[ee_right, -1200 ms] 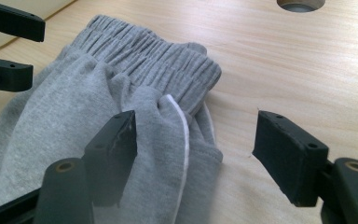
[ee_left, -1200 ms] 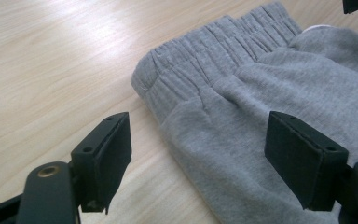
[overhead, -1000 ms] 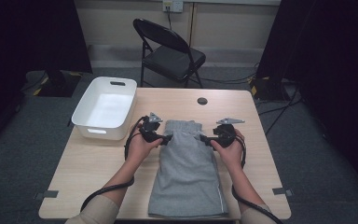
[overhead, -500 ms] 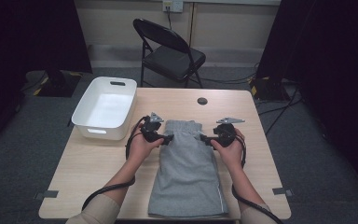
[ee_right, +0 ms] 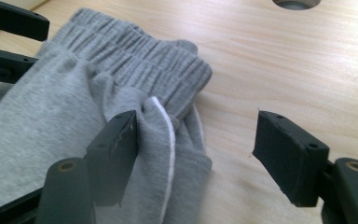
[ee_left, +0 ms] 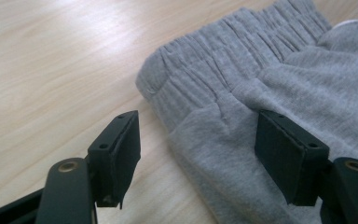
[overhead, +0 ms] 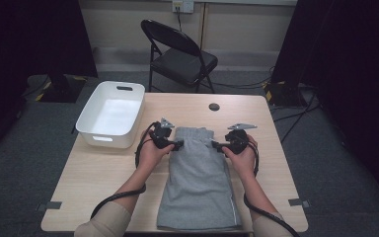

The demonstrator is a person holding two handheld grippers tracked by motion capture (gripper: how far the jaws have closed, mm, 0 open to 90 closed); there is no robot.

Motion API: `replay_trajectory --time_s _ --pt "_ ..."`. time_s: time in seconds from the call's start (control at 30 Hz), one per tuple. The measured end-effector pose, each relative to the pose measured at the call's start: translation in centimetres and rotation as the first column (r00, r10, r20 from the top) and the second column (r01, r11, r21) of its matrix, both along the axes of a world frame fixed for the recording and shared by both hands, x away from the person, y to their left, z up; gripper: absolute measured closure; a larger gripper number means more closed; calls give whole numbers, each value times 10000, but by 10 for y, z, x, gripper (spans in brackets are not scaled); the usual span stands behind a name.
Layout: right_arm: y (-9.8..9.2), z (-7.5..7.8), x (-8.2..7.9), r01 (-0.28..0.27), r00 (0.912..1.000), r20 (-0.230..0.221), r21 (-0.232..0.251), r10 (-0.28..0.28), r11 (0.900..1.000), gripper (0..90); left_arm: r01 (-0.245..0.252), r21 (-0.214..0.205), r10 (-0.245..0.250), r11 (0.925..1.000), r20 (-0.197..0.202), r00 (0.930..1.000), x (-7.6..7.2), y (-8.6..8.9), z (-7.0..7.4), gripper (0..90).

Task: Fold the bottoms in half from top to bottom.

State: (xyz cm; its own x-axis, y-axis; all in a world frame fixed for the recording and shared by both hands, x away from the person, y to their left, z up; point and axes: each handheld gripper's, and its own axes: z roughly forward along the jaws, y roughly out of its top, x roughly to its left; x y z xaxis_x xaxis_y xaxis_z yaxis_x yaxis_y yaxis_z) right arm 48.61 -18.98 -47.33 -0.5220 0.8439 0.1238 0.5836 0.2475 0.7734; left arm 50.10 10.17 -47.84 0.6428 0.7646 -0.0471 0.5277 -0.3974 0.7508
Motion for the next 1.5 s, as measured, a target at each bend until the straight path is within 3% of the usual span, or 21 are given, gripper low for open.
replay_trajectory --time_s 0.27,0.4,0.5,0.67,0.8,0.83,0.97,1.07,1.2,1.33,1.4,1.5 --pt "4 -9 4 -34 9999 -156 -368 29 9993 337 -377 176 374 9991 188 9991 3 3 -2 300" --pt "5 -13 8 -68 9998 -204 -574 57 9983 348 -575 69 575 9983 46 9983 4 8 -4 310" --pt "6 -19 10 -93 9995 -318 -712 70 9974 355 -468 351 467 9983 56 9989 4 9 -6 311" --pt "8 -23 10 -155 9994 -333 -820 129 9965 376 -481 617 500 9969 -301 9983 5 6 -17 322" --pt "10 -21 9 -276 9993 -299 -1087 245 9937 421 -526 621 549 9967 -366 9978 5 3 -16 331" --pt "10 -21 9 -428 9986 -366 -983 393 9942 481 -447 680 476 9967 -409 9980 6 3 -15 344" --pt "11 -20 8 -750 9966 -423 -996 711 9922 574 -463 587 482 9972 -315 9983 4 4 -16 360" --pt "11 -21 8 -805 9962 -413 -848 772 9931 601 -426 575 440 9974 -246 9987 3 4 -17 374" --pt "10 -22 6 -677 9970 -413 -640 651 9957 632 -238 641 262 9977 -368 9990 2 0 -14 511" --pt "11 -23 4 -568 9970 -545 -313 550 9979 723 -234 582 260 9980 -438 9987 1 0 -13 531" --pt "10 -24 3 -519 9968 -613 -100 512 9986 760 113 584 -87 9982 -453 9989 0 -1 -13 634" --pt "10 -25 2 -312 9972 -680 184 323 9993 786 159 518 -133 9985 -491 9987 -1 -1 -13 691"
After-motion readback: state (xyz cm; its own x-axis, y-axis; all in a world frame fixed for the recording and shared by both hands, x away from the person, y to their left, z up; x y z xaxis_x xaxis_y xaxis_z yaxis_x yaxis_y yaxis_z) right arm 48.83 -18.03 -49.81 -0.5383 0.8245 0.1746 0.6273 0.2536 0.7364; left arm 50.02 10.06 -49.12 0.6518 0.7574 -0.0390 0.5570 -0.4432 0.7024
